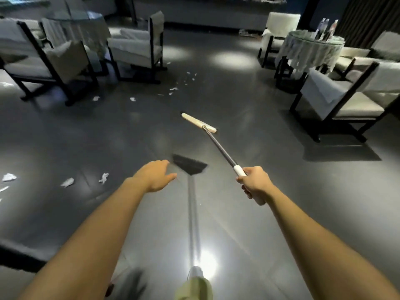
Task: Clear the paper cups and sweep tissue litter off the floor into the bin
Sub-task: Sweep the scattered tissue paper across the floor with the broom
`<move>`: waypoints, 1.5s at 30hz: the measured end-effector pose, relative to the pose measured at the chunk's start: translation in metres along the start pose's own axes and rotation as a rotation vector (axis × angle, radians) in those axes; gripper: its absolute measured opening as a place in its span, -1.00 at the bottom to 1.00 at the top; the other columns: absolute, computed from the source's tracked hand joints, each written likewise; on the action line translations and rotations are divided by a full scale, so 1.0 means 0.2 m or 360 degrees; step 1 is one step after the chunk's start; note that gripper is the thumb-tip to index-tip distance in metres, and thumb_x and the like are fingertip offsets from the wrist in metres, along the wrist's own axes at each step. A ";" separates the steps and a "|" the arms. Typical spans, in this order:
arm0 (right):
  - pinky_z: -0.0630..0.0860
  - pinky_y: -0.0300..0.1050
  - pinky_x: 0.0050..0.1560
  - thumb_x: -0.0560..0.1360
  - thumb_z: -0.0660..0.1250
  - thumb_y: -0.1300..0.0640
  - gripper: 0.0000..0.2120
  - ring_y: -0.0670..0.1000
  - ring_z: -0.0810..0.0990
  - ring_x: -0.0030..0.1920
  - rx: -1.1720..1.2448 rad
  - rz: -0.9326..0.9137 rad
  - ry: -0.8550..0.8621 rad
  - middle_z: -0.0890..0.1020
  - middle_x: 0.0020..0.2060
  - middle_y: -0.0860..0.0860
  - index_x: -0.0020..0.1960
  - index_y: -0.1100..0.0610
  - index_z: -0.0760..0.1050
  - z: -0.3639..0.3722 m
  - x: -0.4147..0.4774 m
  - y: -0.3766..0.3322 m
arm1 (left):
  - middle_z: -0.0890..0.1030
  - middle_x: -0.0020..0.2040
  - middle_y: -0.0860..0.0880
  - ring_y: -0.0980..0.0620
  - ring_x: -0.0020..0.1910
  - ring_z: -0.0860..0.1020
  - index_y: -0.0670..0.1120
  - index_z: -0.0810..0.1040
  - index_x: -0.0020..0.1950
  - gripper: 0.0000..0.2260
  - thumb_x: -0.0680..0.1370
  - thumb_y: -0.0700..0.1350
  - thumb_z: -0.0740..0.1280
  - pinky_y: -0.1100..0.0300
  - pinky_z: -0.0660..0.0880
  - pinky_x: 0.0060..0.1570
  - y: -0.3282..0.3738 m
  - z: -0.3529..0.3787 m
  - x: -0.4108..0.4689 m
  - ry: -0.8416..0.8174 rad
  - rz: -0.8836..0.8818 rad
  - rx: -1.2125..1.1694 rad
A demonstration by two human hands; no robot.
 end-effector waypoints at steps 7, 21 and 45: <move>0.28 -0.29 -0.64 0.53 0.28 0.28 -0.94 -0.02 0.33 -0.55 0.0033 -0.0014 -0.0024 0.43 -0.42 0.07 -0.08 0.19 0.51 -0.17 1.05 -0.51 | 0.36 0.41 -0.14 -0.11 0.40 0.32 -0.15 0.18 0.50 -0.44 0.60 0.13 0.14 0.05 0.28 0.32 0.13 -0.56 1.05 0.0049 0.0029 -0.0004; 0.32 -0.26 -0.59 0.54 0.30 0.24 -0.83 0.00 0.36 -0.53 -0.0162 -0.0143 -0.0067 0.46 -0.37 0.08 0.12 0.17 0.54 -0.66 3.50 -1.29 | 0.39 0.39 -0.15 -0.13 0.37 0.35 -0.15 0.26 0.46 -0.44 0.58 0.16 0.17 0.03 0.29 0.35 0.42 -1.28 3.52 0.0050 0.0073 0.0056; 0.25 -0.28 -0.67 0.53 0.27 0.30 -0.71 0.04 0.34 -0.57 -0.0084 -0.0117 -0.0092 0.42 -0.49 0.12 0.21 0.43 0.43 -1.14 7.70 -2.78 | 0.44 0.38 -0.13 -0.13 0.33 0.42 -0.10 0.37 0.42 -0.54 0.56 0.04 0.26 0.08 0.34 0.32 0.57 -2.61 7.77 0.0091 0.0151 -0.0090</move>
Point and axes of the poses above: each hand's wrist, its own x-axis towards the middle knuckle, its own z-axis out of the palm, y = z × x, the point moved 10 cm from there along x, towards the middle knuckle
